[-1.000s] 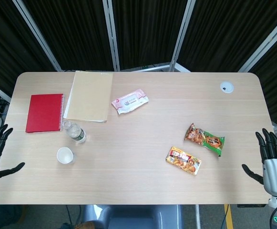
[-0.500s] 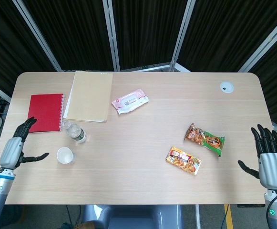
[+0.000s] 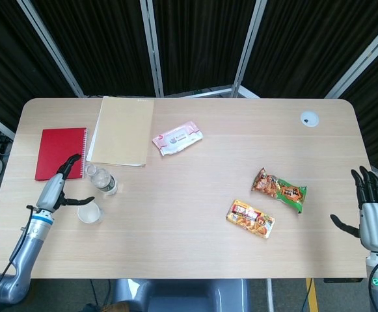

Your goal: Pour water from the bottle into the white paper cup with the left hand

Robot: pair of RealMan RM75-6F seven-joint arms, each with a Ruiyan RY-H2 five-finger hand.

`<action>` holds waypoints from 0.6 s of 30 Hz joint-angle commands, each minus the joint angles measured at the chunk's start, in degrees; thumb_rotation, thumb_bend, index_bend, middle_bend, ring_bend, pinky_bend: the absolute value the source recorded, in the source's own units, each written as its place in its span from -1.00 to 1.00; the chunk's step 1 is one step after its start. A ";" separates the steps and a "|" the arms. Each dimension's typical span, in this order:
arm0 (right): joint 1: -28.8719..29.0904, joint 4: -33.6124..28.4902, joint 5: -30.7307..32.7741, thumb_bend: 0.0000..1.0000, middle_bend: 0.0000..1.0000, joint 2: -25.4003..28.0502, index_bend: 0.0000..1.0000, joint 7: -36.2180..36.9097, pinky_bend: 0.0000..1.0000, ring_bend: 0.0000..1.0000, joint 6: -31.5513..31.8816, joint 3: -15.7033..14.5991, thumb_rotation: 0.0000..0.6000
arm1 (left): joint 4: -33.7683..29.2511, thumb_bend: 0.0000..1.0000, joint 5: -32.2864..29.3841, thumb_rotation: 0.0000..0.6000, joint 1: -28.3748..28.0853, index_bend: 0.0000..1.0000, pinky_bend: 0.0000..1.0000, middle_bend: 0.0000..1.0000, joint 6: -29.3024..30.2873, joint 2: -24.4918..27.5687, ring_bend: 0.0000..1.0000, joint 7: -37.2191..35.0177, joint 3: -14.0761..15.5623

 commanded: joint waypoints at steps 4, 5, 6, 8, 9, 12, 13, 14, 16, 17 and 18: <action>0.22 1.39 2.07 -1.00 -1.00 -0.52 -1.00 -0.35 -1.00 -1.00 -0.95 0.74 1.00 | 9.56 -1.00 3.43 1.00 -5.43 -1.00 -1.00 -1.00 -3.69 -6.43 -1.00 -8.58 0.25; 0.27 1.59 2.41 -1.00 -1.00 -0.64 -1.00 -0.43 -1.00 -1.00 -1.13 0.84 1.00 | 10.52 -1.00 3.82 1.00 -5.83 -1.00 -1.00 -1.00 -3.67 -7.01 -1.00 -9.17 0.35; 0.33 1.79 2.74 -1.00 -1.00 -0.76 -1.00 -0.54 -1.00 -1.00 -1.32 0.93 1.00 | 11.46 -1.00 4.09 1.00 -6.16 -1.00 -1.00 -1.00 -3.57 -7.61 -1.00 -9.74 0.40; 0.44 2.13 3.24 -1.00 -1.00 -0.95 -1.00 -0.77 -1.00 -1.00 -1.62 1.07 1.00 | 12.87 -1.00 4.43 1.00 -6.64 -1.00 -1.00 -1.00 -3.58 -8.52 -1.00 -10.81 0.55; 0.51 2.35 3.51 -1.00 -1.00 -1.06 -1.00 -0.93 -1.00 -1.00 -1.78 1.15 1.00 | 13.70 -1.00 4.52 1.00 -6.87 -1.00 -1.00 -1.00 -3.61 -9.04 -1.00 -11.47 0.61; 0.70 2.98 4.18 -1.00 -1.00 -1.39 -1.00 -1.22 -1.00 -1.00 -2.22 1.33 1.00 | 16.22 -1.00 4.81 1.00 -7.55 -1.00 -1.00 -1.00 -3.72 -10.51 -1.00 -13.46 0.84; 0.73 3.13 4.33 -1.00 -1.00 -1.45 -1.00 -1.27 -1.00 -1.00 -2.29 1.37 1.00 | 16.73 -1.00 4.86 1.00 -7.64 -1.00 -1.00 -1.00 -3.59 -10.87 -1.00 -14.14 0.84; 0.77 3.36 4.57 -1.00 -1.00 -1.54 -1.00 -1.31 -1.00 -1.00 -2.43 1.44 1.00 | 17.51 -1.00 5.01 1.00 -7.77 -1.00 -1.00 -1.00 -3.43 -11.40 -1.00 -15.34 0.90; 0.86 3.72 5.06 -1.00 -1.00 -1.68 -1.00 -1.19 -1.00 -1.00 -2.76 1.59 1.00 | 19.14 -1.00 5.43 1.00 -8.07 -1.00 -0.99 -1.00 -3.33 -12.27 -1.00 -17.54 1.25; 0.91 3.93 5.44 -1.00 -1.00 -1.72 -1.00 -1.06 -1.00 -1.00 -3.00 1.72 1.00 | 19.94 -1.00 5.51 1.00 -8.21 -1.00 -0.97 -0.99 -3.40 -12.90 -1.00 -18.87 1.39; 0.97 4.14 5.66 -1.00 -1.00 -1.75 -1.00 -1.00 -1.00 -1.00 -3.16 1.82 1.00 | 20.88 -1.00 5.65 1.00 -8.36 -1.00 -0.95 -0.97 -3.35 -13.51 -1.00 -20.16 1.50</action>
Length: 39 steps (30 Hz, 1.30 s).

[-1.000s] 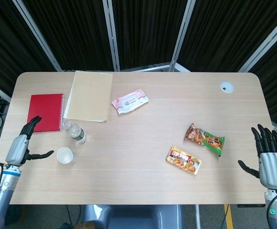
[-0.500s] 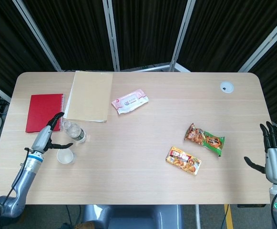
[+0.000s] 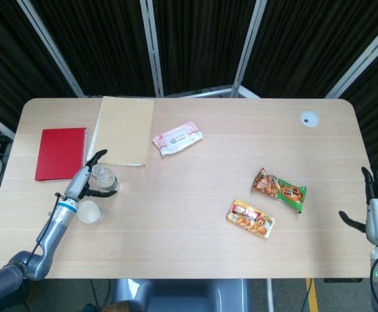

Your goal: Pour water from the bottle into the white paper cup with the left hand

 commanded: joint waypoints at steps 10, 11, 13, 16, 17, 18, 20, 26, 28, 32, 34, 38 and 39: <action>0.30 1.18 0.95 -1.00 -1.00 -0.26 -1.00 0.62 -1.00 -1.00 -0.67 0.39 1.00 | 8.00 -0.72 1.03 1.00 -1.48 -0.37 -0.48 -0.34 -0.41 -5.07 -0.57 -13.05 1.61; 0.30 1.21 0.98 -1.00 -1.00 -0.25 -1.00 0.67 -1.00 -1.00 -0.67 0.41 1.00 | 8.25 -0.60 0.99 1.00 -1.53 -0.32 -0.44 -0.30 -0.53 -5.21 -0.53 -13.87 1.67; 0.31 1.28 1.06 -1.00 -1.00 -0.24 -1.00 0.80 -1.00 -1.00 -0.68 0.45 1.00 | 8.49 -0.29 0.59 1.00 -1.61 -0.18 -0.35 -0.18 -0.86 -5.50 -0.44 -15.85 1.53; 0.31 1.26 1.11 -1.00 -1.00 -0.20 -1.00 0.89 -1.00 -1.00 -0.71 0.45 1.00 | 8.68 -0.15 -0.14 1.00 -1.70 -0.04 -0.26 -0.07 -0.83 -5.78 -0.34 -16.88 0.97; 0.31 1.24 1.11 -1.00 -1.00 -0.19 -1.00 0.89 -1.00 -1.00 -0.68 0.45 1.00 | 8.78 -0.14 -0.45 1.00 -1.72 -0.02 -0.25 -0.05 -0.82 -5.90 -0.32 -16.67 0.75; 0.31 1.22 1.12 -1.00 -1.00 -0.17 -1.00 0.90 -1.00 -1.00 -0.68 0.45 1.00 | 8.74 -0.12 -0.70 1.00 -1.76 0.01 -0.24 -0.02 -0.80 -5.96 -0.30 -16.47 0.56; 0.29 1.13 1.20 -1.00 -1.00 -0.11 -1.00 1.00 -1.00 -1.00 -0.71 0.46 1.00 | 8.08 -0.11 -1.39 1.00 -1.88 0.04 -0.22 0.00 -1.05 -5.71 -0.27 -16.49 0.02; 0.23 0.86 1.33 -1.00 -1.00 0.07 -1.00 1.01 -1.00 -1.00 -0.50 0.59 1.00 | 4.22 -0.12 -1.92 1.00 -2.25 0.05 -0.21 0.00 -0.36 -3.27 -0.27 -17.29 -1.22; 0.21 0.72 1.30 -1.00 -1.00 0.14 -1.00 1.04 -1.00 -1.00 -0.44 0.59 1.00 | 2.10 -0.13 -1.86 1.00 -2.46 0.05 -0.21 0.00 0.27 -1.83 -0.27 -17.38 -1.80; 0.15 0.35 1.24 -1.00 -1.00 0.30 -1.00 1.07 -1.00 -1.00 -0.33 0.56 1.00 | -2.91 -0.13 -1.30 1.00 -3.15 0.07 -0.21 0.02 2.37 2.36 -0.26 -15.56 -3.46; 0.09 0.12 1.12 -1.00 -1.00 0.38 -1.00 1.09 -1.00 -1.00 -0.18 0.51 1.00 | -6.80 -0.13 -1.32 1.00 -3.40 0.08 -0.21 0.02 2.16 5.61 -0.26 -14.79 -4.02; -0.07 -0.24 0.74 -1.00 -1.00 0.57 -1.00 0.96 -1.00 -1.00 0.38 0.45 1.00 | -13.49 -0.13 0.21 1.00 -4.23 0.08 -0.21 0.02 -0.03 14.00 -0.26 -12.99 -3.41; -0.10 -0.23 0.71 -1.00 -1.00 0.56 -1.00 0.90 -1.00 -1.00 0.42 0.41 1.00 | -14.15 -0.13 0.40 1.00 -4.36 0.08 -0.21 0.03 -0.51 15.13 -0.26 -13.09 -3.25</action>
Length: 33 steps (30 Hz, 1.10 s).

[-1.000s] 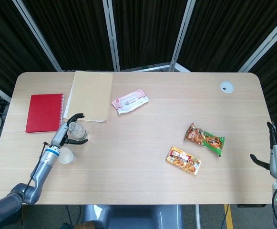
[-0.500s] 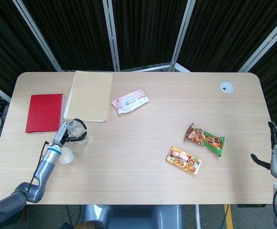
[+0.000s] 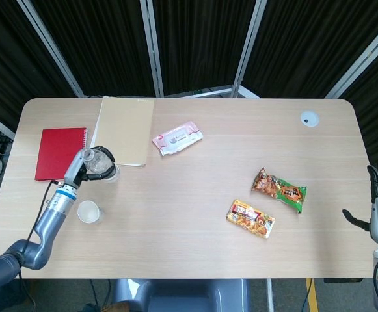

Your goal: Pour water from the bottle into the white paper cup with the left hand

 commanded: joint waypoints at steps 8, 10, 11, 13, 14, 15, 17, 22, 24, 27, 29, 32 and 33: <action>-0.59 -0.65 -0.86 -1.00 -1.00 0.04 -1.00 -1.39 -1.00 -1.00 1.70 -0.32 1.00 | -3.36 -0.14 6.58 1.00 -0.47 0.08 -0.21 0.02 -3.82 14.91 -0.26 7.47 6.21; -0.66 -0.45 -1.26 -1.00 -1.00 -0.20 -1.00 -2.42 -1.00 -1.00 2.39 -0.39 1.00 | -1.35 -0.14 8.23 1.00 0.14 0.08 -0.21 0.02 -3.84 15.41 -0.26 9.03 8.65; -0.68 -0.55 -1.37 -1.00 -1.00 -0.24 -1.00 -2.53 -1.00 -1.00 2.54 -0.40 1.00 | -0.61 -0.14 8.81 1.00 0.34 0.08 -0.21 0.02 -3.92 15.53 -0.26 9.54 9.50; -0.78 -0.77 -1.46 -1.00 -1.00 -0.27 -1.00 -2.93 -1.00 -1.00 2.83 -0.43 1.00 | 1.70 -0.14 10.42 1.00 1.01 0.08 -0.21 0.02 -3.53 15.46 -0.26 10.91 11.68; -0.80 -0.77 -1.48 -1.00 -1.00 -0.29 -1.00 -3.14 -1.00 -1.00 2.94 -0.42 1.00 | 2.86 -0.14 11.07 1.00 1.34 0.08 -0.21 0.02 -3.05 15.19 -0.26 11.52 12.49; -0.86 -0.83 -1.51 -1.00 -1.00 -0.29 -1.00 -3.28 -1.00 -1.00 3.07 -0.42 1.00 | 4.06 -0.14 11.64 1.00 1.66 0.08 -0.21 0.02 -2.52 14.83 -0.26 12.16 13.21; -0.90 -0.91 -1.49 -1.00 -1.00 -0.30 -1.00 -3.44 -1.00 -1.00 3.18 -0.39 1.00 | 6.30 -0.14 12.53 1.00 2.29 0.08 -0.21 0.02 -1.50 13.96 -0.26 13.20 14.41; -0.98 -0.78 -1.55 -1.00 -1.00 -0.37 -1.00 -3.92 -1.00 -1.00 3.54 -0.31 1.00 | 11.49 -0.14 14.43 1.00 3.39 0.08 -0.21 0.02 0.43 11.64 -0.26 16.02 16.85; -0.97 -0.70 -1.47 -1.00 -1.00 -0.43 -1.00 -3.98 -1.00 -1.00 3.49 -0.28 1.00 | 13.04 -0.14 14.77 1.00 3.56 0.08 -0.21 0.02 0.48 10.67 -0.26 15.94 17.65; -0.93 -0.37 -1.25 -1.00 -1.00 -0.55 -1.00 -4.23 -1.00 -1.00 3.44 -0.16 1.00 | 15.42 -0.14 15.61 1.00 3.47 0.08 -0.21 0.02 0.91 9.58 -0.26 16.34 18.67; -0.92 -0.29 -1.06 -1.00 -1.00 -0.60 -1.00 -4.23 -1.00 -1.00 3.40 -0.05 1.00 | 16.86 -0.14 16.12 1.00 3.49 0.07 -0.21 0.02 1.53 9.03 -0.26 17.32 19.12; -0.94 -0.06 -0.61 -1.00 -1.00 -0.63 -1.00 -4.32 -1.00 -1.00 3.31 0.18 1.00 | 20.33 -0.14 17.11 1.00 3.53 0.08 -0.21 0.02 1.95 7.81 -0.26 21.55 20.06; -0.94 0.10 -0.43 -1.00 -1.00 -0.64 -1.00 -4.40 -1.00 -1.00 3.25 0.24 1.00 | 21.18 -0.14 17.39 1.00 3.49 0.08 -0.21 0.02 1.71 7.35 -0.26 22.80 20.45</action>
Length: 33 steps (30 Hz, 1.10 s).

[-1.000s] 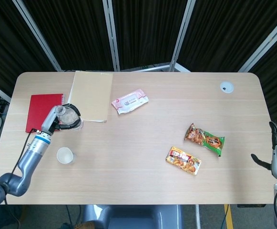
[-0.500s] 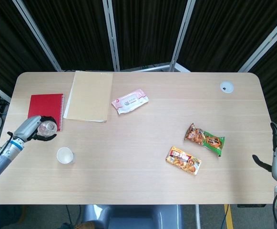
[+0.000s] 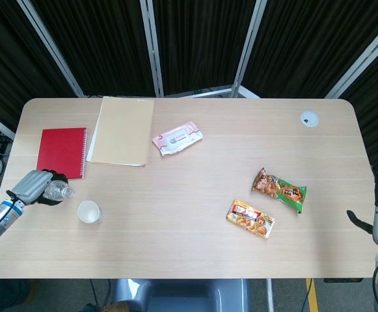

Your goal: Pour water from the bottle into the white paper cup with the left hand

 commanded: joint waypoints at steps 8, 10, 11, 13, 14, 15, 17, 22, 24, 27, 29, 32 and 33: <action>-0.01 0.27 0.37 -1.00 -1.00 -0.11 -1.00 -0.40 -1.00 -1.00 -0.13 0.16 1.00 | 5.75 -0.14 1.67 1.00 -0.67 0.08 -0.21 0.02 -0.11 -3.87 -0.26 9.90 2.24; -0.02 0.28 0.35 -1.00 -1.00 -0.12 -1.00 -0.57 -1.00 -1.00 -0.08 0.16 1.00 | 6.13 -0.14 1.85 1.00 -0.97 0.08 -0.21 0.02 0.17 -4.35 -0.26 11.75 2.32; -0.02 0.28 0.38 -1.00 -1.00 -0.13 -1.00 -0.60 -1.00 -1.00 -0.07 0.18 1.00 | 6.19 -0.14 1.91 1.00 -1.09 0.08 -0.21 0.02 0.30 -4.47 -0.26 12.42 2.36; -0.04 0.30 0.52 -1.00 -1.00 -0.11 -1.00 -0.50 -1.00 -1.00 -0.08 0.26 1.00 | 6.32 -0.14 1.99 1.00 -1.34 0.08 -0.21 0.02 0.68 -4.57 -0.26 14.01 2.39; -0.05 0.34 0.54 -1.00 -1.00 -0.11 -1.00 -0.50 -1.00 -1.00 -0.07 0.29 1.00 | 6.32 -0.14 1.95 1.00 -1.39 0.08 -0.21 0.02 0.79 -4.57 -0.26 14.48 2.39; -0.05 0.39 0.57 -1.00 -1.00 -0.10 -1.00 -0.50 -1.00 -1.00 -0.05 0.33 1.00 | 6.27 -0.14 1.86 1.00 -1.45 0.08 -0.21 0.02 0.85 -4.54 -0.26 14.79 2.38; -0.07 0.46 0.66 -1.00 -1.00 -0.09 -1.00 -0.43 -1.00 -1.00 -0.07 0.37 1.00 | 6.32 -0.14 1.77 1.00 -1.60 0.08 -0.21 0.02 0.98 -4.41 -0.26 15.54 2.44; -0.03 0.79 0.92 -1.00 -1.00 -0.18 -1.00 -0.46 -1.00 -1.00 -0.18 0.51 1.00 | 7.77 -0.13 2.01 1.00 -1.81 0.08 -0.21 0.02 2.05 -4.42 -0.26 18.68 2.68; 0.00 0.84 0.90 -1.00 -1.00 -0.21 -1.00 -0.56 -1.00 -1.00 -0.22 0.49 1.00 | 7.96 -0.13 1.89 1.00 -1.89 0.08 -0.21 0.02 2.02 -4.47 -0.26 18.95 2.72; -0.02 0.73 0.90 -1.00 -1.00 -0.23 -1.00 -0.61 -1.00 -1.00 -0.18 0.50 1.00 | 8.20 -0.13 1.94 1.00 -2.16 0.08 -0.21 0.02 1.98 -4.49 -0.26 19.71 2.93; -0.06 0.73 0.91 -1.00 -1.00 -0.23 -1.00 -0.65 -1.00 -1.00 -0.07 0.53 1.00 | 8.48 -0.13 1.96 1.00 -2.29 0.08 -0.21 0.02 2.04 -4.57 -0.26 20.37 2.99; -0.13 0.61 0.96 -1.00 -1.00 -0.17 -1.00 -0.59 -1.00 -1.00 0.02 0.57 1.00 | 8.69 -0.13 1.94 1.00 -2.39 0.08 -0.21 0.02 2.15 -4.64 -0.26 20.83 3.10; -0.14 0.59 0.98 -1.00 -1.00 -0.15 -1.00 -0.58 -1.00 -1.00 0.01 0.58 1.00 | 8.74 -0.13 1.96 1.00 -2.42 0.08 -0.21 0.02 2.24 -4.65 -0.26 20.99 3.15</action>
